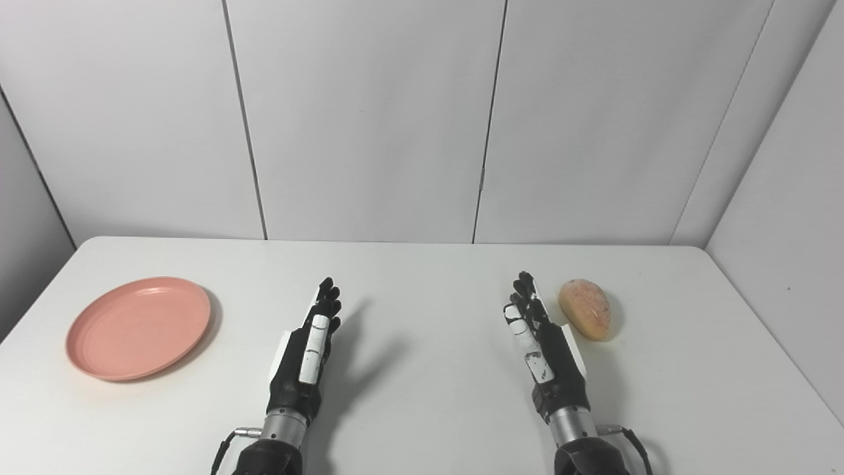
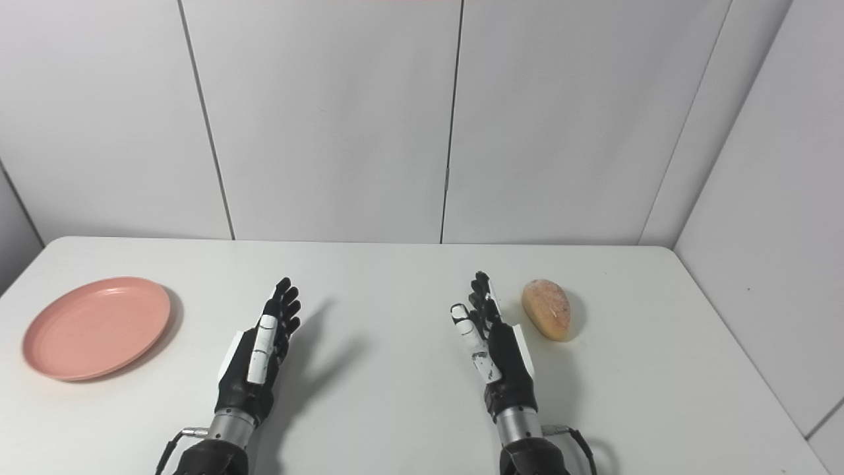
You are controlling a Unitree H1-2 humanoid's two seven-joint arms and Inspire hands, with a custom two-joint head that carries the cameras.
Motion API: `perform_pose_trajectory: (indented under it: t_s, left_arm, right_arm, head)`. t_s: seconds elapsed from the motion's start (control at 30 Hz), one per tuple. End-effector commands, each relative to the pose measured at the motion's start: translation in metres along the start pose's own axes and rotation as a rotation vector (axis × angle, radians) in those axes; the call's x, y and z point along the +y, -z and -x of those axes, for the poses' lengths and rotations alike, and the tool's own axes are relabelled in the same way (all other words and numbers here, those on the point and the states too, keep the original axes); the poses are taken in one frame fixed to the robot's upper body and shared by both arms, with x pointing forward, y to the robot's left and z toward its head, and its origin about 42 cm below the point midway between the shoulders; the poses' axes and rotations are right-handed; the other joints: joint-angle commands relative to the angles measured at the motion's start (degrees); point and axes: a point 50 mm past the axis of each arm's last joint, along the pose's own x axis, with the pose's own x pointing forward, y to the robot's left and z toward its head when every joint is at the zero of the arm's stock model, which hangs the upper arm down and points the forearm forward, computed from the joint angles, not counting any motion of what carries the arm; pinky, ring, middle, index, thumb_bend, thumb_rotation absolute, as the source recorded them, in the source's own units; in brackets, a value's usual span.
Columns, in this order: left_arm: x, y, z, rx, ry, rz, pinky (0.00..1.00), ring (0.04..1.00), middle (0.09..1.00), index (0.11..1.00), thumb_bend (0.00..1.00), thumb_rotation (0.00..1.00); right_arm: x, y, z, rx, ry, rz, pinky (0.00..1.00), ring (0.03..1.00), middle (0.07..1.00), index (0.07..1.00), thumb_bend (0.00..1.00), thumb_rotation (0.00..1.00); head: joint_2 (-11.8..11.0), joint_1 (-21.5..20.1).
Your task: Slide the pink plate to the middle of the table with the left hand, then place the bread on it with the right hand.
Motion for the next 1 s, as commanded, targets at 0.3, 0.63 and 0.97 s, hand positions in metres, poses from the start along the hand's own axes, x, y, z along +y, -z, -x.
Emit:
perform_pose_trajectory:
  t_s: [0.3,0.63,0.97]
  left_arm:
    - [-0.0059,-0.0202,-0.0106,-0.063,0.021,0.005,1.0,1.0,1.0,1.0,0.75,1.0]
    - [-0.0061,-0.0205,-0.011,-0.066,0.022,0.009,1.0,1.0,1.0,1.0,0.74,1.0]
    - [-0.006,-0.0213,-0.0114,-0.068,0.022,0.009,1.0,1.0,1.0,1.0,0.75,1.0]
  right_arm:
    - [0.0049,-0.0191,-0.0073,-0.062,-0.017,-0.012,1.0,1.0,1.0,1.0,0.62,0.81]
    - [0.0041,-0.0164,-0.008,-0.06,-0.023,-0.009,1.0,1.0,1.0,1.0,0.61,0.81]
    - [0.004,-0.013,-0.0085,-0.054,-0.025,-0.002,1.0,1.0,1.0,1.0,0.61,0.81]
  head:
    - [0.2,0.0]
    - [0.1,0.0]
    - [-0.1,-0.1]
